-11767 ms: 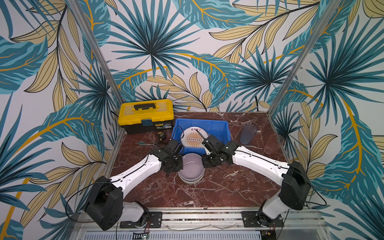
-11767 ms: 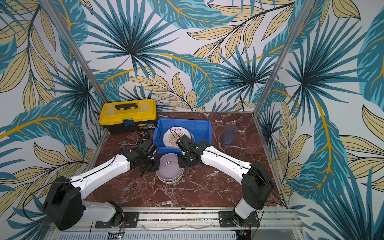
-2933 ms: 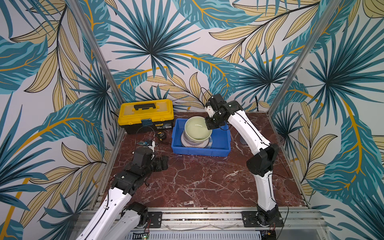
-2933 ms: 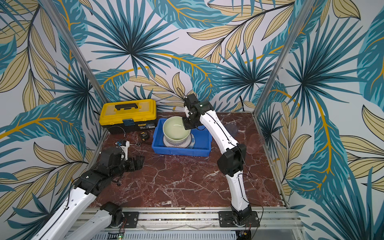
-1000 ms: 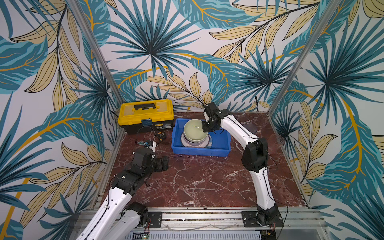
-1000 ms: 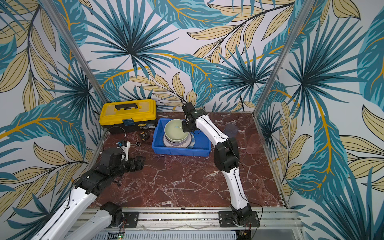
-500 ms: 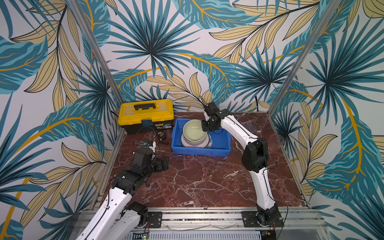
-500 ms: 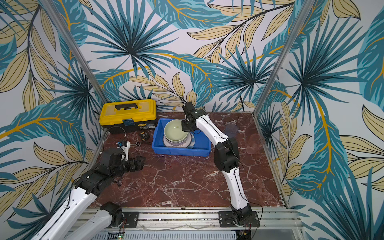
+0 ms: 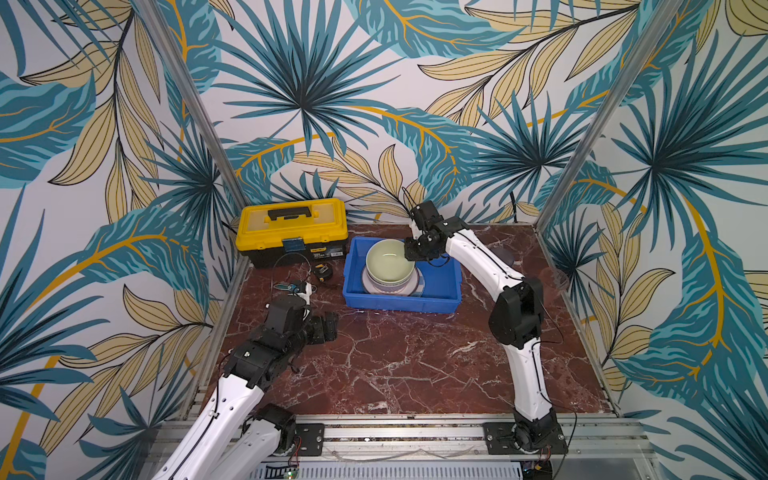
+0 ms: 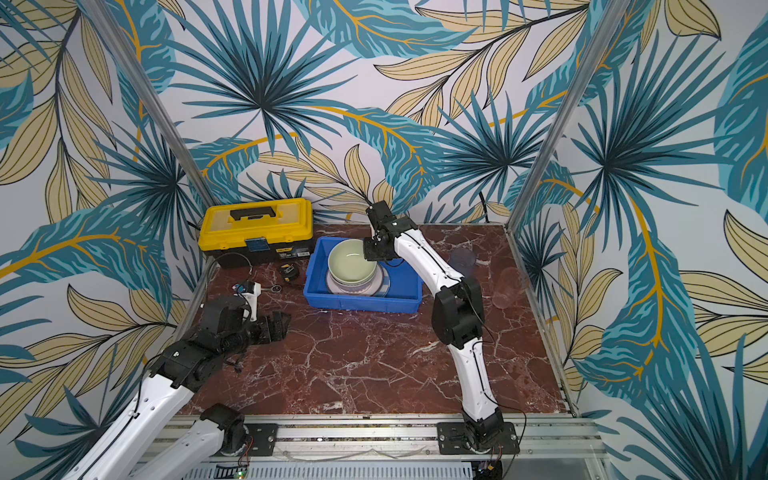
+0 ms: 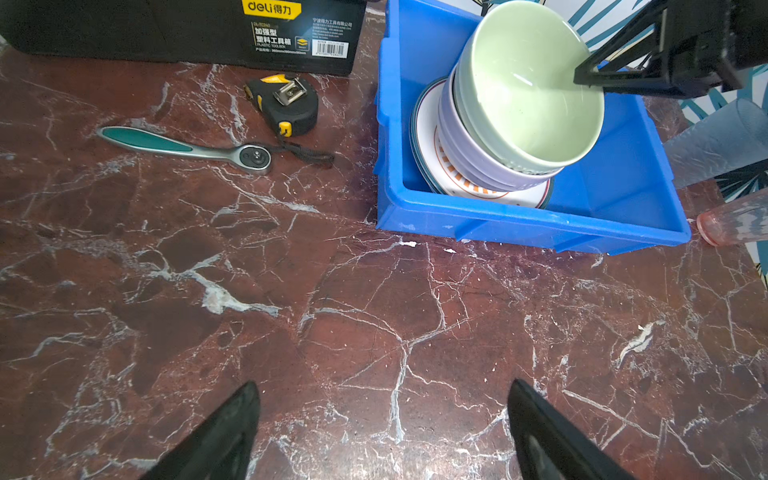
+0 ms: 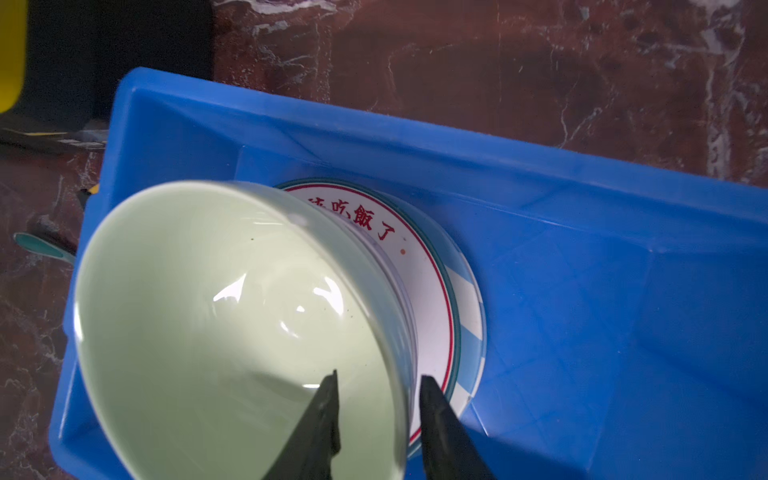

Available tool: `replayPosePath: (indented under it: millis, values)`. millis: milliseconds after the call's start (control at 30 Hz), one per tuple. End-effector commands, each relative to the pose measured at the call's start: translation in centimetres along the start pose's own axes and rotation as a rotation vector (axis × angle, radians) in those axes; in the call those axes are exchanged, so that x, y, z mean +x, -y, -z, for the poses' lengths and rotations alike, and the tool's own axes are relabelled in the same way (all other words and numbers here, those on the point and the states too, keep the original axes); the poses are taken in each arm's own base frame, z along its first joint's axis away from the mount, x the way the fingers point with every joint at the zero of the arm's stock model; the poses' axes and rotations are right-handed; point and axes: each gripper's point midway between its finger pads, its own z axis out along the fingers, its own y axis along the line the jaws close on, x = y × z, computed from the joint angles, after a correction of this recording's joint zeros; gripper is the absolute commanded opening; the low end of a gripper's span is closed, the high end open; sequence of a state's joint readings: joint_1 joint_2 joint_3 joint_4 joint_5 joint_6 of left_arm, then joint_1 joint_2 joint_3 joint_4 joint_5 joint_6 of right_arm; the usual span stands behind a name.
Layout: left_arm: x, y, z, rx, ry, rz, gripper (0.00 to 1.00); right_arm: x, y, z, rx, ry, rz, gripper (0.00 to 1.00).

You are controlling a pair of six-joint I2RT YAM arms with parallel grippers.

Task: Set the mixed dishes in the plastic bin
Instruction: 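Move the right gripper to the clear blue cup beside the bin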

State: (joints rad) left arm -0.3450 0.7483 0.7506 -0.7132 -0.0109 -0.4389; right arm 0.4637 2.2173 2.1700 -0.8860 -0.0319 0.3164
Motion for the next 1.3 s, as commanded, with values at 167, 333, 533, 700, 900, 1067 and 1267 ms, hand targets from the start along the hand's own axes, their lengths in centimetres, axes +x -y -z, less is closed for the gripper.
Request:
replayPosePath:
  millis: [167,333,533,700,900,1067,1267]
  values:
    - [-0.4,0.1,0.0,0.008,0.018,0.005,0.93,-0.9,-0.6,4.6,-0.033,0.074,0.000,0.42]
    - [-0.5,0.1,0.0,0.007,0.019,0.005,0.93,-0.9,-0.3,6.7,-0.021,0.107,0.009,0.42]
    - [-0.6,0.2,0.2,0.010,0.030,0.007,0.93,-0.5,0.6,10.1,0.016,0.157,0.047,0.49]
    - [-0.8,0.3,0.3,0.015,0.040,0.007,0.93,0.8,2.3,12.9,0.083,0.182,0.073,0.57]
    - [-1.1,0.3,0.5,0.020,0.052,0.008,0.93,3.4,5.1,15.9,0.177,0.202,0.087,0.65]
    - [-1.1,0.4,0.4,0.021,0.055,0.007,0.93,5.1,8.2,18.5,0.262,0.220,0.071,0.69]
    - [-1.2,0.3,0.3,0.018,0.057,0.013,0.93,6.6,12.1,20.3,0.336,0.214,0.017,0.67]
